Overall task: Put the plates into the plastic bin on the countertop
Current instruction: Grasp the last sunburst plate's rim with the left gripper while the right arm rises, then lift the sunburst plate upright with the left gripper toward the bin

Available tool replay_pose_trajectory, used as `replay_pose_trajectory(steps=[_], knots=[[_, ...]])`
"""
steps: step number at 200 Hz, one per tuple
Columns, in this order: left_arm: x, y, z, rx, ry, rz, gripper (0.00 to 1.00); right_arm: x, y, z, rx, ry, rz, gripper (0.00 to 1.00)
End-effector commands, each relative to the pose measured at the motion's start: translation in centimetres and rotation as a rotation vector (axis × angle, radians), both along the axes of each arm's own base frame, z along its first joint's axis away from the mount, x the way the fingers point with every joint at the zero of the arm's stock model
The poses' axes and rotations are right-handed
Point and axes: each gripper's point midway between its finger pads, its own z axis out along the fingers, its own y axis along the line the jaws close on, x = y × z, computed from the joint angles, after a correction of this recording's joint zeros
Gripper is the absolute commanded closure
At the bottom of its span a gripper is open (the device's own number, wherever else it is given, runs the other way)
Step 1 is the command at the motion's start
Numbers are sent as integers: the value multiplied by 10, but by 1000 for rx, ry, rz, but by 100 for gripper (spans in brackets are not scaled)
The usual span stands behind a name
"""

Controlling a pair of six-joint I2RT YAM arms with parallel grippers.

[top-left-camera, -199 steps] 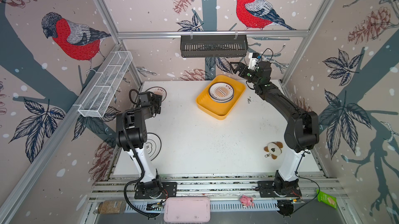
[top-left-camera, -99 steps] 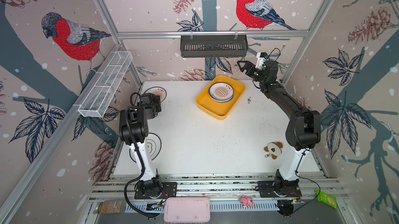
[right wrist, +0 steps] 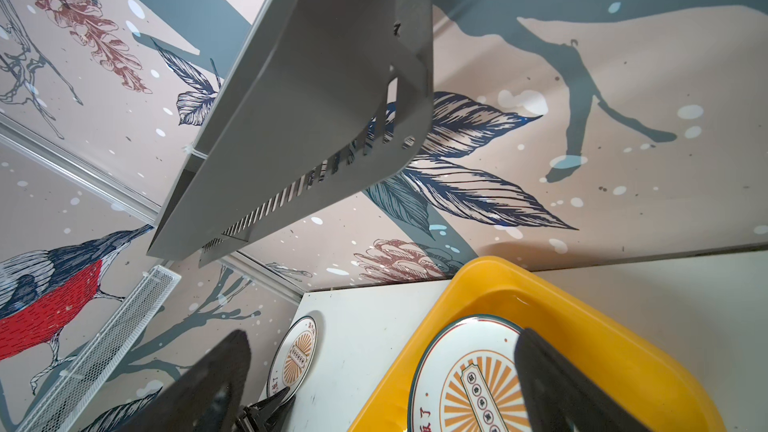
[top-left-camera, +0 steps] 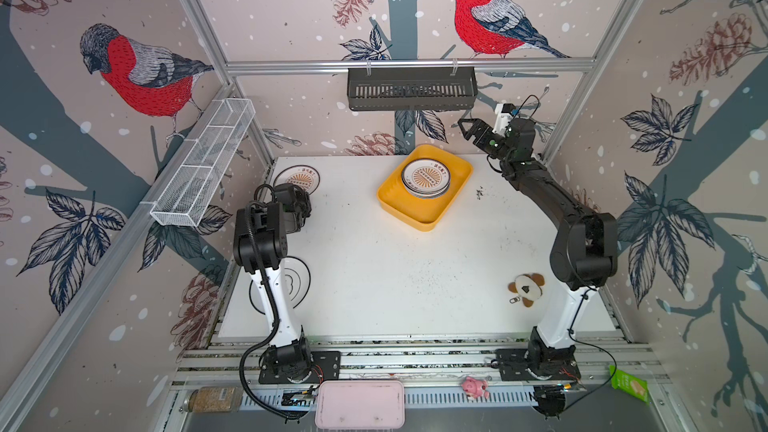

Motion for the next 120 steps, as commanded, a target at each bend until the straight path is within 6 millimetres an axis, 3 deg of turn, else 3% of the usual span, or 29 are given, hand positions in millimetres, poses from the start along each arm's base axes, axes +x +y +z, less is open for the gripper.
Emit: replay_pose_trajectory(steps=[1, 20, 52, 120], knots=[[-9, 0, -18, -39, 61, 27, 86, -4, -1, 8, 7, -17, -11, 0], [-7, 0, -14, -26, 49, 19, 90, -9, -4, 7, 11, -17, -21, 1], [2, 2, 12, 55, -25, -22, 95, -19, -6, 7, 17, -16, -29, 0], [5, -26, 67, 73, -213, -130, 100, -39, -8, 10, 26, -18, -27, 1]])
